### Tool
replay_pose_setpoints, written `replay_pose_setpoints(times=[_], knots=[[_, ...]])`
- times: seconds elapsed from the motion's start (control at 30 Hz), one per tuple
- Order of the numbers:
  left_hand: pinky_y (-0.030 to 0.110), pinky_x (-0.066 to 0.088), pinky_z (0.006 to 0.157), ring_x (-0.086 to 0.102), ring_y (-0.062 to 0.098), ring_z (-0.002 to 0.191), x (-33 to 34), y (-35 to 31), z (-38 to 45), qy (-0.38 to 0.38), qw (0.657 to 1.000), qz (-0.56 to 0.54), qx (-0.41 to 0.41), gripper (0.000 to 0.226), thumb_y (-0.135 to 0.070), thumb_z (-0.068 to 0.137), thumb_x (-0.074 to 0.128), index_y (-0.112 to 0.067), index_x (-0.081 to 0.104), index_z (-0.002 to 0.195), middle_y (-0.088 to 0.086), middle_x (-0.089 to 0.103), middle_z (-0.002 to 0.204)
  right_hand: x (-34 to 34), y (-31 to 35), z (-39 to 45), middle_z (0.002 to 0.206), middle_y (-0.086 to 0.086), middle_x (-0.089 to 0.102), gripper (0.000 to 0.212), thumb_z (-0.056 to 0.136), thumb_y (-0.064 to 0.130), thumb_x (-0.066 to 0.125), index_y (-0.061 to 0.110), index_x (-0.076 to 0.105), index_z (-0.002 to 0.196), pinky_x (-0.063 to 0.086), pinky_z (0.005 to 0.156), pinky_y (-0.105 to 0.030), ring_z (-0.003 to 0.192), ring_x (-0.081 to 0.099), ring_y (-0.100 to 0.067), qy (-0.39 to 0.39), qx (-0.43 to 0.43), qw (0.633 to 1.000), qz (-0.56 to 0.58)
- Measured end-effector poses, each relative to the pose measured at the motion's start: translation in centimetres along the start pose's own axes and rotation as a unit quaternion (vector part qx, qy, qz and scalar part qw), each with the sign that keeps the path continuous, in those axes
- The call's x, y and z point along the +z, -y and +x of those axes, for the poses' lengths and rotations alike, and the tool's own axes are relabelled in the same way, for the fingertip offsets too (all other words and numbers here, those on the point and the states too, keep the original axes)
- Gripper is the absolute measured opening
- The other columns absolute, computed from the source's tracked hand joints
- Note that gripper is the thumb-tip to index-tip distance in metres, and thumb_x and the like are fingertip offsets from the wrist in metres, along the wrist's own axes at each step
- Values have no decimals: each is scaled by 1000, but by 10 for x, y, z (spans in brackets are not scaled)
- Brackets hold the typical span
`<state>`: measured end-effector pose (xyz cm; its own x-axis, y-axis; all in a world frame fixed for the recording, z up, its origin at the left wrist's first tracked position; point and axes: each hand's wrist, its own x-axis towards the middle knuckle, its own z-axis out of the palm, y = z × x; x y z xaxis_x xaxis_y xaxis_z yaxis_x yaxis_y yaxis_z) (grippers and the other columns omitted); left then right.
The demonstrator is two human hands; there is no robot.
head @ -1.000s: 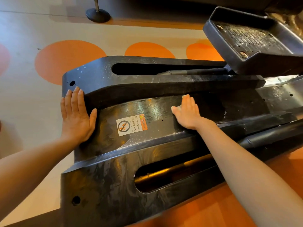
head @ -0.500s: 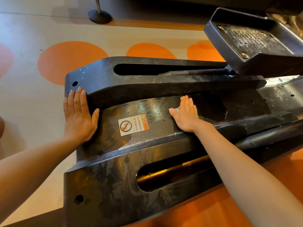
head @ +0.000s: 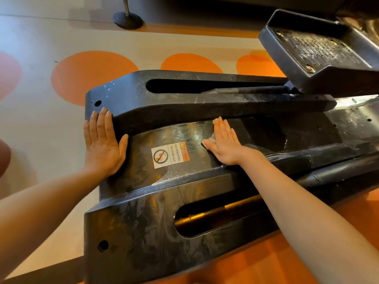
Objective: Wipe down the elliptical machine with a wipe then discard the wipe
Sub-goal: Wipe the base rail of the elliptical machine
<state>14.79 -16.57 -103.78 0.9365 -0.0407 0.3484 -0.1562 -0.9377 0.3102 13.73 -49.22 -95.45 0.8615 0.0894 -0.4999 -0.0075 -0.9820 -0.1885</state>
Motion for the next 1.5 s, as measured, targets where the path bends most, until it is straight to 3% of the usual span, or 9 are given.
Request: replay_pose_setpoints(times=[0.3,0.47,0.87,1.2,1.5], knots=[[37,-11,121,8,40,148,3,0,0,0,1000,-1,-2,74,-46,97,31,-1,15,153,21,17,160,9,53,-9,152,-7,-41,90,100,57,31,10,-31,146,-19,118,-42,138,-39,-20,69,-127,985,-90],[33,-14,120,7,39,149,3,1,0,4,1000,0,-2,73,-45,97,32,-2,13,153,20,15,160,15,81,-6,153,-6,-40,89,100,57,30,10,-29,147,-20,117,-39,139,-38,-20,70,-192,968,-146],[38,-11,121,8,40,149,5,3,-1,4,1000,8,5,73,-46,98,30,-1,14,153,21,16,160,-4,64,-12,155,-2,-35,81,101,56,25,14,-25,149,-19,117,-31,142,-33,-14,82,-259,937,-217],[39,-9,121,9,41,149,4,4,0,6,1000,14,14,72,-46,98,30,-1,14,153,21,17,160,16,122,1,158,-6,-29,87,99,59,30,10,-19,152,-16,119,-36,145,-28,-19,80,-342,885,-304],[35,-13,121,10,41,149,1,4,0,11,1000,16,15,72,-46,98,29,-1,15,153,21,18,160,4,101,-4,157,0,-32,83,101,57,28,16,-23,151,-20,115,-29,143,-30,-13,100,-338,893,-280]])
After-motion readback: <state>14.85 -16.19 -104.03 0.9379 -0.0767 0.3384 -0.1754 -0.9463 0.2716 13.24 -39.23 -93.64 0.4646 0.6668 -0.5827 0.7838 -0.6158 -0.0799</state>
